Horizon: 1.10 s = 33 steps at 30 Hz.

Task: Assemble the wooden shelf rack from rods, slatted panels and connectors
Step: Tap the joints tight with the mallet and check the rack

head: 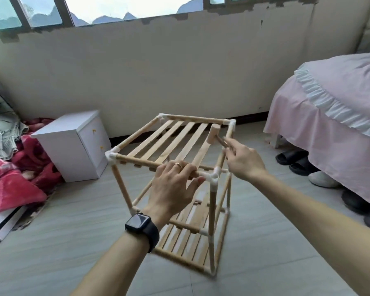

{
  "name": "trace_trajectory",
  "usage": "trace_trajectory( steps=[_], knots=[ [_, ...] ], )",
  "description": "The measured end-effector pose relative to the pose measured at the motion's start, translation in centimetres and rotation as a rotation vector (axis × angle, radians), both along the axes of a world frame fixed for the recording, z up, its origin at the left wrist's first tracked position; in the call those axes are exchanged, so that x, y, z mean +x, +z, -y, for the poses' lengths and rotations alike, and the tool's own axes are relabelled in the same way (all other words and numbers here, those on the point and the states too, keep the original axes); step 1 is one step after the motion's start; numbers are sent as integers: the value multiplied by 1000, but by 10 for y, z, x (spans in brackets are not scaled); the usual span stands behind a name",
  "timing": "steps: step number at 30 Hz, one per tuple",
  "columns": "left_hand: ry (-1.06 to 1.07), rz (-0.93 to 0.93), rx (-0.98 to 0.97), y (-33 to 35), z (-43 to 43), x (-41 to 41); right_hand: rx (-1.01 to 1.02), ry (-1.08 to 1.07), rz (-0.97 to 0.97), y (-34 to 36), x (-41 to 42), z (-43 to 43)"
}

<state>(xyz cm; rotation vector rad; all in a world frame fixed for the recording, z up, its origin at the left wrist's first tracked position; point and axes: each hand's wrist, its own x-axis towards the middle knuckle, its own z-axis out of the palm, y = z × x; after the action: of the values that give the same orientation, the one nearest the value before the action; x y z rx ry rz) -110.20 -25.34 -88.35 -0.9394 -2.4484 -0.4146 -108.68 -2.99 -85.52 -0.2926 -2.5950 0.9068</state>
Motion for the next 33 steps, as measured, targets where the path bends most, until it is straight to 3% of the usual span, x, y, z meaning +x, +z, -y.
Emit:
trace_trajectory(
  steps=[2, 7, 9, 11, 15, 18, 24, 28, 29, 32, 33],
  knots=[
    [58, -5, 31, 1, -8, -1, -229, 52, -52, 11, 9, 5],
    [130, -37, 16, 4, -38, 0, -1240, 284, -34, 48, 47, -2],
    [120, -58, 38, 2, -51, 2, -1384, 421, -22, 58, 59, -14],
    [104, -69, 98, -1, -60, 4, -1212, 427, -69, 65, 64, -21],
    [73, -154, 199, -13, -62, 3, -451, 180, -223, 62, 65, -24],
    [50, -225, 218, -21, -58, 0, -80, 109, -300, 56, 63, -22],
    [71, -244, 221, -23, -60, 1, -60, -73, -692, 75, 49, -25],
    [75, -242, 213, -23, -59, 0, 165, 40, -311, 48, 43, -9],
    [73, -241, 217, -23, -59, 0, 153, 43, -335, 52, 40, -12],
    [65, -238, 220, -23, -59, 1, 53, -77, -713, 64, 37, -21],
    [66, -237, 219, -23, -59, 0, 49, -95, -749, 60, 38, -20]
  ],
)
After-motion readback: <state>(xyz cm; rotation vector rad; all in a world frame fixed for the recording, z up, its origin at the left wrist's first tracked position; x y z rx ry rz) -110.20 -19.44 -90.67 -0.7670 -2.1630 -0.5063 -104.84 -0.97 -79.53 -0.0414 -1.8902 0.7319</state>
